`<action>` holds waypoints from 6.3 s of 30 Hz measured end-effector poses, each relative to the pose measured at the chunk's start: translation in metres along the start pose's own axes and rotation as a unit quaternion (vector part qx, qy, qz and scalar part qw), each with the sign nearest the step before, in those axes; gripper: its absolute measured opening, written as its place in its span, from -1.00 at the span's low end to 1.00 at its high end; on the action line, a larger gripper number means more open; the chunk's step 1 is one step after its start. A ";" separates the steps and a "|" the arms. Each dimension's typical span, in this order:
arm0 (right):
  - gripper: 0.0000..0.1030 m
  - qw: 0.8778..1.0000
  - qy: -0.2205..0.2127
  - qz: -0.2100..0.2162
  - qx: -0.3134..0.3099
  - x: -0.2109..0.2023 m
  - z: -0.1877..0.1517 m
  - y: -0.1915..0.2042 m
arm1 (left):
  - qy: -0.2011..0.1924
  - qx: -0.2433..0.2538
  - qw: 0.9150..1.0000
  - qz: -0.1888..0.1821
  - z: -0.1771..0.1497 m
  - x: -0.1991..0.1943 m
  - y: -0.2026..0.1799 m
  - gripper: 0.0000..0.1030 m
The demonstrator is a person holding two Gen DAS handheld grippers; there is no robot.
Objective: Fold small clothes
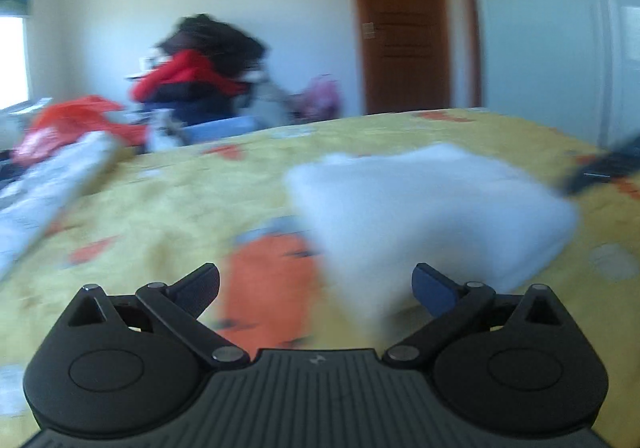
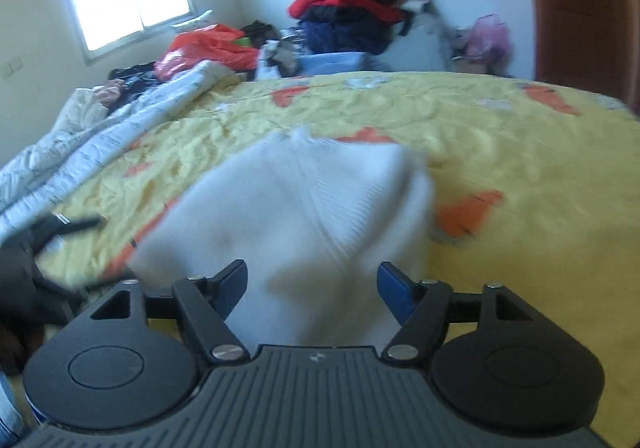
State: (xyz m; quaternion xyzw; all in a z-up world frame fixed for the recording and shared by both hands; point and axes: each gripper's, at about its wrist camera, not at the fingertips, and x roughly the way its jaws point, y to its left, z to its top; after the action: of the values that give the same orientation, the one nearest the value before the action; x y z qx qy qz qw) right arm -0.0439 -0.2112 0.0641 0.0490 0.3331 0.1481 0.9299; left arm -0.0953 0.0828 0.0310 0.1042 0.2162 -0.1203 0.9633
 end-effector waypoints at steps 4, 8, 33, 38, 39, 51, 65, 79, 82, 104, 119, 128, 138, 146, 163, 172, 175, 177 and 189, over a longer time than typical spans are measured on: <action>0.58 0.997 0.020 -0.077 -0.002 -0.035 -0.038 -0.024 | -0.011 0.054 0.993 0.108 0.007 -0.015 0.063 1.00; 0.59 0.983 0.031 -0.168 -0.064 -0.075 -0.055 -0.040 | -0.030 0.126 0.968 0.214 0.039 -0.032 0.119 1.00; 0.99 0.986 -0.003 -0.164 -0.006 0.043 -0.085 0.039 | 0.067 -0.200 0.977 -0.036 -0.033 0.027 -0.021 1.00; 0.98 0.986 -0.003 -0.166 0.000 0.039 -0.087 0.037 | 0.087 -0.144 0.985 -0.048 -0.028 0.037 -0.037 1.00; 0.98 0.986 -0.003 -0.166 0.000 0.040 -0.087 0.036 | 0.090 -0.134 0.986 -0.049 -0.027 0.039 -0.040 1.00; 0.98 0.985 -0.003 -0.171 0.004 0.042 -0.086 0.034 | 0.115 -0.076 0.990 -0.011 -0.025 0.044 -0.062 1.00; 0.99 0.985 -0.003 -0.171 0.005 0.042 -0.086 0.033 | 0.121 -0.084 0.989 0.015 -0.026 0.042 -0.066 1.00; 1.00 0.979 -0.007 -0.204 0.027 0.038 -0.093 0.045 | 0.121 -0.085 0.989 0.015 -0.026 0.041 -0.065 1.00; 0.99 0.979 -0.007 -0.201 0.029 0.038 -0.093 0.044 | 0.121 -0.084 0.989 0.015 -0.026 0.041 -0.065 1.00; 0.99 0.979 -0.008 -0.201 0.030 0.038 -0.094 0.045 | 0.121 -0.085 0.989 0.015 -0.026 0.041 -0.065 1.00; 0.99 0.979 -0.008 -0.203 0.029 0.038 -0.094 0.045 | 0.121 -0.085 0.989 0.015 -0.026 0.042 -0.064 1.00; 0.99 0.979 -0.008 -0.202 0.030 0.038 -0.094 0.045 | 0.121 -0.085 0.989 0.015 -0.026 0.042 -0.064 1.00; 0.99 0.979 -0.008 -0.202 0.030 0.038 -0.094 0.045 | 0.121 -0.085 0.989 0.015 -0.026 0.042 -0.064 1.00; 0.99 0.979 -0.009 -0.202 0.030 0.038 -0.094 0.045 | 0.120 -0.085 0.989 0.015 -0.026 0.042 -0.064 1.00; 0.99 0.979 -0.009 -0.202 0.030 0.038 -0.094 0.045 | 0.120 -0.085 0.989 0.015 -0.026 0.042 -0.064 1.00; 0.99 0.979 -0.009 -0.202 0.030 0.038 -0.094 0.045 | 0.120 -0.085 0.989 0.015 -0.026 0.042 -0.065 1.00; 0.99 0.979 -0.009 -0.202 0.030 0.038 -0.094 0.045 | 0.120 -0.085 0.989 0.015 -0.026 0.042 -0.065 1.00; 0.99 0.979 -0.009 -0.202 0.030 0.038 -0.094 0.045 | 0.121 -0.085 0.989 0.015 -0.026 0.042 -0.064 1.00; 0.99 0.979 -0.009 -0.202 0.030 0.038 -0.094 0.045 | 0.121 -0.085 0.989 0.015 -0.026 0.042 -0.064 1.00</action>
State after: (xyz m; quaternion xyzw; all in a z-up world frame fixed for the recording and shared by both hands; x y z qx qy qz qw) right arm -0.0866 -0.1574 -0.0234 0.0097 0.3320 -0.0533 0.9417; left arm -0.0865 0.0206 -0.0205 0.0391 0.3386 -0.0740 0.9372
